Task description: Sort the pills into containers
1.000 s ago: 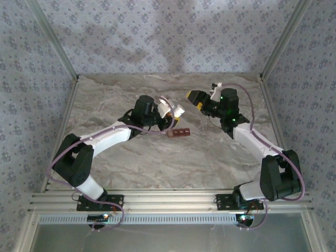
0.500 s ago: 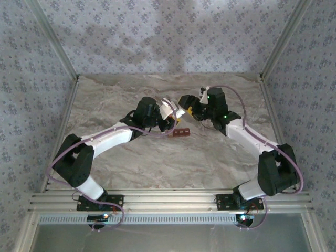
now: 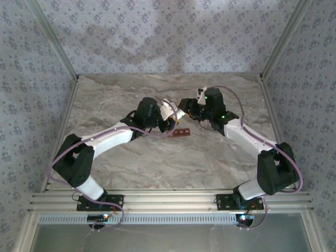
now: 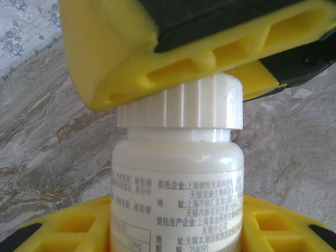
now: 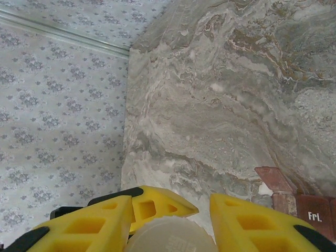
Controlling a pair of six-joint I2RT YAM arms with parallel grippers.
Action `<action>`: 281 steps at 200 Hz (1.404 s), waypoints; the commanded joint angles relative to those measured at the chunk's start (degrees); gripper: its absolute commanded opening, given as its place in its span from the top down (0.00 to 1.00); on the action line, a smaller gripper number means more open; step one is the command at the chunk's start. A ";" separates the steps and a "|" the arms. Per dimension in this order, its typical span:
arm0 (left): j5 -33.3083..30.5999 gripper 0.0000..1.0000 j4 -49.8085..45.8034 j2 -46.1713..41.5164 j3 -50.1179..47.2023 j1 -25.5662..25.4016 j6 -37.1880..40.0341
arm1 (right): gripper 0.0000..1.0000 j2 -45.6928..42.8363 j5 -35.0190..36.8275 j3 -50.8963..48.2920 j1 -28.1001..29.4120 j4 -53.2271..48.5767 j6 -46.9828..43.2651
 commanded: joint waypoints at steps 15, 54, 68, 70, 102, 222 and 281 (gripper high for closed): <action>6.22 1.00 5.44 -1.30 0.67 1.65 -6.14 | 0.64 -0.19 -3.00 -2.61 -0.61 4.89 -6.61; 15.76 1.00 12.00 -2.95 -1.34 4.15 -14.48 | 0.62 0.27 -12.12 -9.10 -3.58 25.60 -6.02; 16.82 1.00 12.41 -3.28 -1.41 4.30 -15.39 | 0.61 0.21 -12.19 -9.02 -3.79 25.75 -5.29; 16.75 1.00 12.35 -3.34 -1.34 4.30 -15.41 | 0.61 0.20 -12.21 -8.92 -3.77 25.59 -5.23; 14.53 1.00 9.50 -3.71 -0.78 4.18 -13.10 | 0.42 -1.72 -11.07 -7.47 -3.99 20.99 -4.87; 3.32 1.00 3.22 -2.77 0.09 1.49 -3.52 | 0.17 -4.66 -3.94 -4.33 -4.35 8.17 -3.35; 3.52 1.00 3.12 -1.93 0.64 0.99 -3.47 | 0.17 -2.28 -3.94 -2.76 -2.35 9.86 -2.16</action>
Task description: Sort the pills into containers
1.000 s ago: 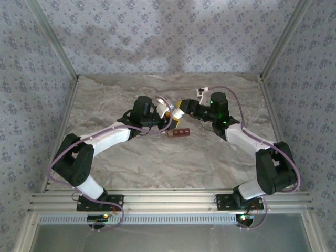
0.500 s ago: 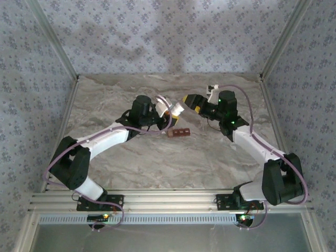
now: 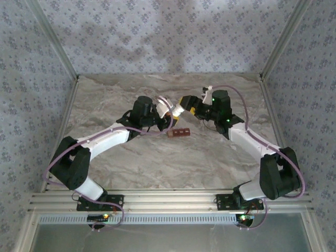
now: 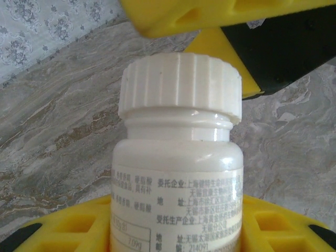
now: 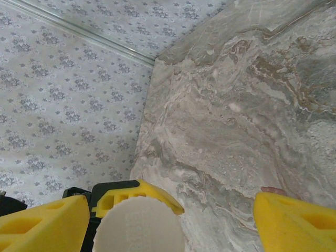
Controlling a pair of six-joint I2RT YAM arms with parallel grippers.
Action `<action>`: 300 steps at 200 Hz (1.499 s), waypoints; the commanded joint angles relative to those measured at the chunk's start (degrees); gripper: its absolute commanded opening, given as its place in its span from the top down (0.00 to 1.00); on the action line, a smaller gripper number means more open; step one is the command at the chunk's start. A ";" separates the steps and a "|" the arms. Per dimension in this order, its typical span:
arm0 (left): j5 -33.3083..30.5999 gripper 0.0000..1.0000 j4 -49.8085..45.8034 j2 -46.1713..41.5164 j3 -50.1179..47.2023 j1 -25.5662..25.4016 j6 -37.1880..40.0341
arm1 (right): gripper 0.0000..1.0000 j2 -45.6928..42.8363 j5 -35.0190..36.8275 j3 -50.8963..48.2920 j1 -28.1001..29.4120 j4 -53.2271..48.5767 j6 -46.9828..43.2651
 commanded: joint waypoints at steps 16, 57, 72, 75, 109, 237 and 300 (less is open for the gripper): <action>-0.06 1.00 0.30 0.34 2.16 -0.51 0.87 | 0.17 1.53 0.14 2.35 0.94 1.62 2.13; 0.08 1.00 0.51 0.55 2.40 -0.69 0.77 | 0.22 2.65 -0.01 2.74 1.60 2.51 2.69; 0.02 1.00 0.60 0.58 2.42 -0.69 0.89 | 0.28 2.61 -0.26 2.83 1.73 2.76 3.02; 0.04 1.00 0.60 0.51 2.42 -0.69 0.86 | 0.29 2.70 -0.36 2.84 1.73 2.85 3.10; 0.04 1.00 0.92 0.70 2.51 -0.69 0.65 | 0.49 2.63 -1.41 2.75 1.72 3.48 3.57; 0.31 1.00 1.05 0.33 2.26 -0.77 0.22 | 0.65 1.21 -1.90 1.58 -0.29 4.45 3.59; 0.46 1.00 1.34 0.80 2.63 -0.74 0.03 | 0.44 1.37 -2.51 1.46 0.26 4.35 3.48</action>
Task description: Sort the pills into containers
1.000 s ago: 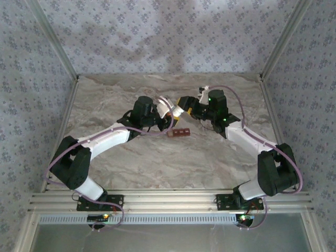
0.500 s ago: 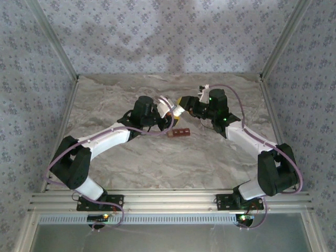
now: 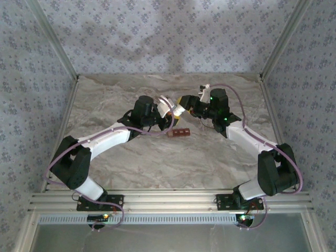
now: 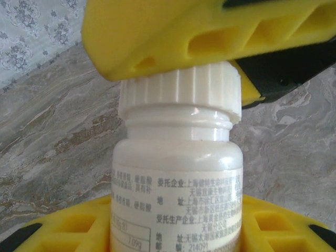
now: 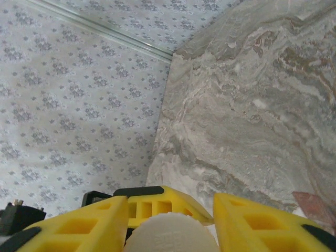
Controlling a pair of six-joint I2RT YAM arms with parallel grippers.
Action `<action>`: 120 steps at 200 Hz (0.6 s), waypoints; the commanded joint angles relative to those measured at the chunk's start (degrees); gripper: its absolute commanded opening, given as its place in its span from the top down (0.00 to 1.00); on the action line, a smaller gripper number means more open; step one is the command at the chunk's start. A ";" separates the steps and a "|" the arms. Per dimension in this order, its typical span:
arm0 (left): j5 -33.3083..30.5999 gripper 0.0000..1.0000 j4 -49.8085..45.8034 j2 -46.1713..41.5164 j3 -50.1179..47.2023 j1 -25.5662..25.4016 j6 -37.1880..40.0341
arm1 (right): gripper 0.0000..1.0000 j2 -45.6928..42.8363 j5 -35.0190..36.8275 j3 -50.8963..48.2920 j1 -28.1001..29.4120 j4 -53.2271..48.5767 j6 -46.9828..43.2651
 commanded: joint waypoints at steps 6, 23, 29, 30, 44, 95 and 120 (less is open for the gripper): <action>1.05 1.00 1.30 0.45 1.80 -0.30 0.04 | 0.41 -0.77 0.16 0.29 -0.09 0.39 -0.53; 1.05 1.00 1.28 0.55 1.92 -0.30 0.05 | 0.38 -0.78 0.36 0.25 0.03 0.48 -0.47; 1.13 1.00 1.23 0.58 1.95 -0.29 0.07 | 0.39 -0.76 0.39 0.27 0.14 0.48 -0.46; 1.09 1.00 1.23 0.55 1.94 -0.30 0.07 | 0.39 -0.77 0.37 0.26 0.17 0.48 -0.42; 1.05 1.00 1.24 0.53 1.92 -0.31 -0.01 | 0.39 -0.56 0.19 0.55 0.23 0.52 -0.38; 1.05 1.00 1.19 0.66 2.06 -0.38 0.04 | 0.39 0.21 -0.24 1.25 1.49 0.48 -0.24; 1.07 1.00 1.11 0.55 2.09 -0.39 0.05 | 0.42 0.36 -0.23 1.31 1.75 0.48 -0.28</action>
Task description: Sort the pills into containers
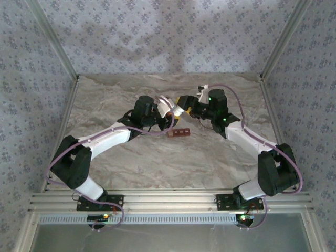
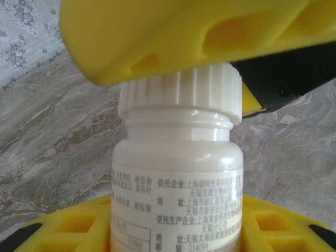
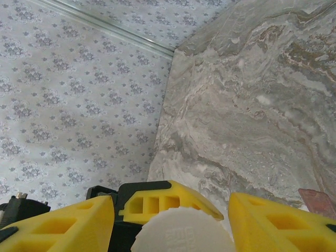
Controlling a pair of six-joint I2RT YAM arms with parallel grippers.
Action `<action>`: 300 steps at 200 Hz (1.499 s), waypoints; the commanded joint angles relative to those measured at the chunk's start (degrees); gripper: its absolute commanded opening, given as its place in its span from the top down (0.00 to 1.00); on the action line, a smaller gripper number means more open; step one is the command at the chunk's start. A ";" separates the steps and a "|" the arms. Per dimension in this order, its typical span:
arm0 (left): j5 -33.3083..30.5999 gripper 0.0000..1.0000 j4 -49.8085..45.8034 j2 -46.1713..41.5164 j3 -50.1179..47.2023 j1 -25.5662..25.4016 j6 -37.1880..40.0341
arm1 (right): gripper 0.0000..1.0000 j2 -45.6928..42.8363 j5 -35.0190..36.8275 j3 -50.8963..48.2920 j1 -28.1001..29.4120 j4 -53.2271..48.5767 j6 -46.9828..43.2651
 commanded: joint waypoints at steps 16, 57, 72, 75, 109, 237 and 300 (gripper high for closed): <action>1.05 1.00 1.07 0.16 1.91 -0.39 0.00 | 0.46 0.36 -0.26 1.22 0.44 0.52 -0.10; 1.03 1.00 1.20 0.03 1.56 -0.35 -0.11 | 0.63 0.32 -0.60 0.98 0.03 0.82 -0.64; 1.33 1.00 1.41 -0.14 1.34 -0.39 -0.36 | 0.67 0.19 -1.16 0.94 -0.40 0.92 -1.85; 1.50 1.00 1.41 -0.15 1.29 -0.39 -0.37 | 0.68 0.12 -1.27 0.89 -0.53 0.99 -2.27; 5.76 1.00 1.94 -0.62 0.83 0.16 -1.77 | 0.68 -0.98 -7.57 -0.57 -3.86 6.91 -10.04; 0.83 1.00 0.32 -6.73 -5.67 0.81 -3.55 | 0.65 -1.67 27.84 -5.46 -4.42 -26.40 -20.90; -3.70 1.00 -0.09 -10.30 -8.50 0.81 -5.86 | 0.65 2.66 44.12 -8.46 -2.12 -27.32 -14.09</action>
